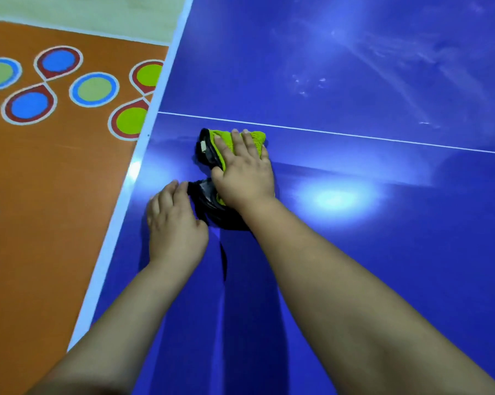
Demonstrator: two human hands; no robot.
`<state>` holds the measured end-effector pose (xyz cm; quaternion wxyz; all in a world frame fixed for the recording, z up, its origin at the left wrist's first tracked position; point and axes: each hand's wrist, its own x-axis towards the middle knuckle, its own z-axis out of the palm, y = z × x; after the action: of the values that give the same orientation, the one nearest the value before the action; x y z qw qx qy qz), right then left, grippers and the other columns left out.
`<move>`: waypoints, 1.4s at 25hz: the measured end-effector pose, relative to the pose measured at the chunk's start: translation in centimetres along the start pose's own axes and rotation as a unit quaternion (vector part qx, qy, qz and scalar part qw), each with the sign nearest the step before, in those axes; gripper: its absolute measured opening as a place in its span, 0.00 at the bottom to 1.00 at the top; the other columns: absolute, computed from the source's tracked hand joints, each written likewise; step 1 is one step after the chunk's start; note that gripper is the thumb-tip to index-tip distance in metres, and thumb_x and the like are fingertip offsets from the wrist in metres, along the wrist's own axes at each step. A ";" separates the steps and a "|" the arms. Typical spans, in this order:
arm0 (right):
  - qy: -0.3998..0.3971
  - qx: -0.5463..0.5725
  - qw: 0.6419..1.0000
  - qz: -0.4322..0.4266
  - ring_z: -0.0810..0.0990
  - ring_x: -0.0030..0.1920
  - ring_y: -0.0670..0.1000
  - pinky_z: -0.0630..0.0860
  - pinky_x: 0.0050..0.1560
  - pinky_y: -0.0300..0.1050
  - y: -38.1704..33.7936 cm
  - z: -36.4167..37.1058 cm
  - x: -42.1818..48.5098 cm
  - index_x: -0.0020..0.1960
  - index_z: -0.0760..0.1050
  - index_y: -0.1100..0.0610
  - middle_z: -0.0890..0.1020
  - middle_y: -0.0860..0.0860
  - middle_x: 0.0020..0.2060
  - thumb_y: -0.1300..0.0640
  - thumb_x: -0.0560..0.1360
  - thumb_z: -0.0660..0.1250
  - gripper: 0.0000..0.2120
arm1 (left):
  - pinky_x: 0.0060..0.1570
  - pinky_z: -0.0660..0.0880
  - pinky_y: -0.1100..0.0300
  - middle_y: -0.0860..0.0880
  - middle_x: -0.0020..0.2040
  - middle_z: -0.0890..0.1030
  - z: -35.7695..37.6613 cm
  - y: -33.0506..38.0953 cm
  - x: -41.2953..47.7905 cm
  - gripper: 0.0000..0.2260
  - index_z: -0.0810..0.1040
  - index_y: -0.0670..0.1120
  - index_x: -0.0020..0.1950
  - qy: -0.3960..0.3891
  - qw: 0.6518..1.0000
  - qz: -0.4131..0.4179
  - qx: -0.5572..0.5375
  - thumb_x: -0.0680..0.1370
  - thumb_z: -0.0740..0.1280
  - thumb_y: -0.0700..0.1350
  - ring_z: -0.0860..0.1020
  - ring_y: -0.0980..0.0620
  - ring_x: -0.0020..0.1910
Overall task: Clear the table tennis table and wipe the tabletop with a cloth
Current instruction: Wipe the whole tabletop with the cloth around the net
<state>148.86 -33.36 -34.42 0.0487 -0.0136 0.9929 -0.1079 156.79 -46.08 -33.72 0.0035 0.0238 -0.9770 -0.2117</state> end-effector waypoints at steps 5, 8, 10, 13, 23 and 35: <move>0.024 0.008 0.994 0.105 0.45 0.78 0.49 0.44 0.76 0.53 13.6 -3.1 -3.4 0.78 0.52 0.43 0.52 0.49 0.78 0.47 0.77 0.55 0.30 | 0.72 0.52 0.50 0.40 0.72 0.64 5.0 10.8 -0.3 0.30 0.64 0.39 0.71 -0.036 0.997 0.061 -0.026 0.68 0.64 0.35 0.60 0.41 0.71; 0.042 0.009 0.984 0.172 0.46 0.77 0.49 0.46 0.75 0.52 22.5 -5.0 -6.3 0.77 0.53 0.43 0.54 0.48 0.78 0.48 0.77 0.56 0.30 | 0.74 0.47 0.52 0.42 0.73 0.61 8.2 18.1 -0.4 0.31 0.60 0.39 0.73 -0.050 0.992 0.112 -0.041 0.70 0.63 0.35 0.57 0.44 0.73; 0.051 0.012 0.975 0.218 0.46 0.77 0.49 0.45 0.75 0.51 28.0 -6.2 -8.5 0.77 0.53 0.43 0.54 0.48 0.78 0.49 0.77 0.56 0.30 | 0.74 0.44 0.54 0.43 0.74 0.59 10.1 22.7 -0.5 0.32 0.58 0.40 0.74 -0.058 0.986 0.145 -0.048 0.70 0.61 0.35 0.55 0.45 0.74; 0.063 0.021 0.957 0.284 0.46 0.77 0.48 0.45 0.75 0.50 35.0 -7.8 -11.3 0.77 0.53 0.43 0.53 0.48 0.78 0.49 0.77 0.57 0.30 | 0.74 0.42 0.55 0.44 0.75 0.57 12.2 28.0 -0.7 0.32 0.56 0.41 0.75 -0.071 0.979 0.182 -0.061 0.71 0.60 0.36 0.52 0.46 0.74; 0.048 -0.009 0.905 0.424 0.46 0.78 0.52 0.46 0.75 0.57 38.2 -9.3 -7.3 0.78 0.50 0.46 0.50 0.52 0.78 0.47 0.78 0.52 0.29 | 0.73 0.39 0.58 0.45 0.75 0.56 11.1 23.4 2.6 0.32 0.54 0.42 0.76 -0.063 0.979 0.183 -0.059 0.72 0.59 0.37 0.51 0.48 0.74; 0.018 -0.050 0.973 0.225 0.43 0.78 0.54 0.43 0.74 0.60 11.0 -3.6 6.2 0.79 0.46 0.47 0.47 0.53 0.78 0.46 0.78 0.50 0.31 | 0.73 0.46 0.53 0.43 0.76 0.54 1.1 2.3 8.3 0.29 0.54 0.42 0.76 -0.020 0.999 0.033 -0.024 0.76 0.61 0.42 0.51 0.45 0.74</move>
<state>142.16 -22.06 -33.85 0.0530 0.2097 0.9753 -0.0444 148.34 -43.94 -33.76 -0.0087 -0.0133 -0.9719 -0.2349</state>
